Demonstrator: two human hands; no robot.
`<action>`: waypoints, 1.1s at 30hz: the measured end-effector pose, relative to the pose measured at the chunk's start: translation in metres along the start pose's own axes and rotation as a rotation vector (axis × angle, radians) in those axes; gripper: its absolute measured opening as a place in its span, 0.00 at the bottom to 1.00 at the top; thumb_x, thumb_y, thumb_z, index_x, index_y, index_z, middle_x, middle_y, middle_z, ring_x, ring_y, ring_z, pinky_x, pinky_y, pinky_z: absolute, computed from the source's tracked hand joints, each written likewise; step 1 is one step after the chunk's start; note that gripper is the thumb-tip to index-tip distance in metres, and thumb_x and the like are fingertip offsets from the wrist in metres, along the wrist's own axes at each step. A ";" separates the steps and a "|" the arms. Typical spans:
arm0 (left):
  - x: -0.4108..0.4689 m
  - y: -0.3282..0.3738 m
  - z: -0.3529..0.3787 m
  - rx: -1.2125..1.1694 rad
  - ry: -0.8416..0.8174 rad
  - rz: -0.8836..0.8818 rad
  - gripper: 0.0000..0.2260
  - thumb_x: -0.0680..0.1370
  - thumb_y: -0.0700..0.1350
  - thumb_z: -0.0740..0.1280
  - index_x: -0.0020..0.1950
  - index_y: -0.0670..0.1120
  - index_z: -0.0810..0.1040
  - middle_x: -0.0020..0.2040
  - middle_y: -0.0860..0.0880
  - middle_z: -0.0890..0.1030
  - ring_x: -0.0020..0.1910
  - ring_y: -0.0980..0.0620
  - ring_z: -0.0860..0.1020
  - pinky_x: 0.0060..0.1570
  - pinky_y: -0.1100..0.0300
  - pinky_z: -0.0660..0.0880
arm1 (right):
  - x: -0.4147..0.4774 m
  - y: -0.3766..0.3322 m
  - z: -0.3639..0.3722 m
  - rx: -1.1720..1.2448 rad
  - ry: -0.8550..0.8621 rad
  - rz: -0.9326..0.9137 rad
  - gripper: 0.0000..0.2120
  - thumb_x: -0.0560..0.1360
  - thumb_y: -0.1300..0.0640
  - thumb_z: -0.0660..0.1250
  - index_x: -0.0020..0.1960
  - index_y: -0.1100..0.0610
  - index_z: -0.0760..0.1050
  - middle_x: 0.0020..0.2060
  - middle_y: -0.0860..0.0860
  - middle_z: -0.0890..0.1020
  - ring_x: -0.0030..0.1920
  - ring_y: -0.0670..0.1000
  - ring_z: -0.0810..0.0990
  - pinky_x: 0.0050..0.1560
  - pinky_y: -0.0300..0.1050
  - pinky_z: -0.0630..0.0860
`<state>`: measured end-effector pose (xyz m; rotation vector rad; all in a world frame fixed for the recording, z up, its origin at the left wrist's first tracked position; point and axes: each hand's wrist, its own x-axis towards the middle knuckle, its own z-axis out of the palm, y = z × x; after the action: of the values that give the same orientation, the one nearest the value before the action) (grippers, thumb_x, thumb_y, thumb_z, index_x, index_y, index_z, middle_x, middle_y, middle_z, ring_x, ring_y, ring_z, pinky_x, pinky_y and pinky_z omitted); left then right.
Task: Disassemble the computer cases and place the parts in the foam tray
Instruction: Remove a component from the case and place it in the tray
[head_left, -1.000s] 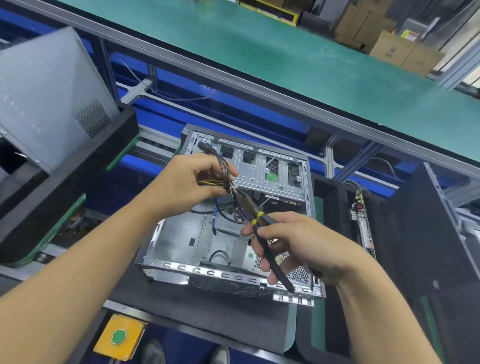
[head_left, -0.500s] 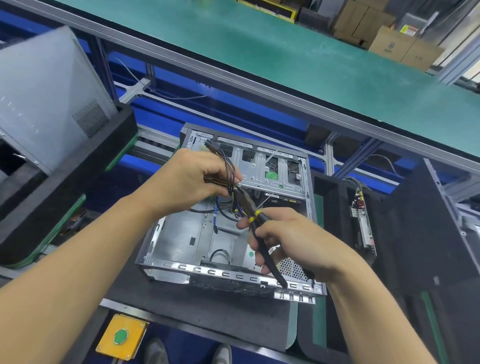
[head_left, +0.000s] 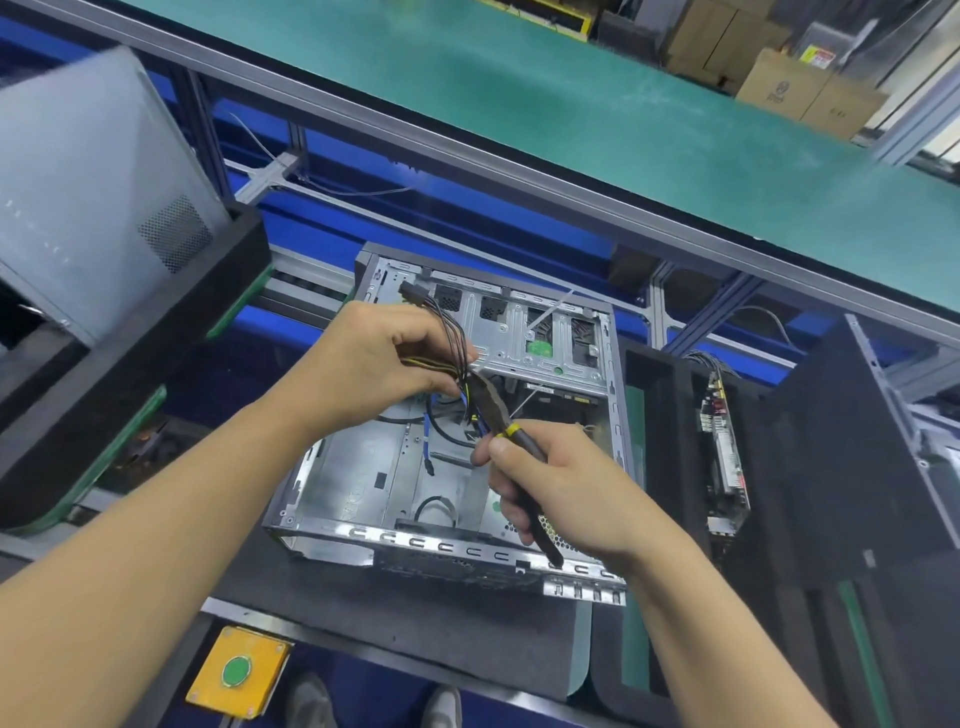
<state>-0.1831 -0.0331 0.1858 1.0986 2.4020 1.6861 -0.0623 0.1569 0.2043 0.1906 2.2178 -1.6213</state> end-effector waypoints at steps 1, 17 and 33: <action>-0.001 -0.001 0.001 -0.031 0.003 -0.014 0.12 0.65 0.31 0.79 0.45 0.41 0.85 0.47 0.50 0.86 0.47 0.55 0.84 0.50 0.62 0.81 | 0.000 0.001 0.001 -0.009 0.003 -0.004 0.11 0.81 0.51 0.61 0.50 0.58 0.78 0.31 0.49 0.71 0.30 0.52 0.71 0.32 0.50 0.74; -0.023 -0.021 0.019 -0.563 0.148 -0.234 0.07 0.69 0.42 0.76 0.43 0.52 0.83 0.57 0.52 0.82 0.49 0.52 0.81 0.49 0.56 0.80 | -0.004 -0.015 -0.013 0.221 -0.055 -0.003 0.09 0.84 0.57 0.60 0.54 0.60 0.77 0.33 0.50 0.74 0.30 0.51 0.73 0.30 0.46 0.75; -0.025 -0.013 0.024 -0.605 0.223 -0.244 0.14 0.73 0.24 0.68 0.53 0.40 0.75 0.61 0.50 0.79 0.47 0.52 0.80 0.44 0.62 0.78 | 0.009 -0.011 -0.021 0.262 -0.247 0.109 0.12 0.79 0.52 0.64 0.54 0.59 0.80 0.33 0.51 0.73 0.30 0.52 0.72 0.30 0.44 0.73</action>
<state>-0.1621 -0.0288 0.1559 0.5310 1.7984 2.2970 -0.0788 0.1723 0.2157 0.1675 1.7807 -1.7664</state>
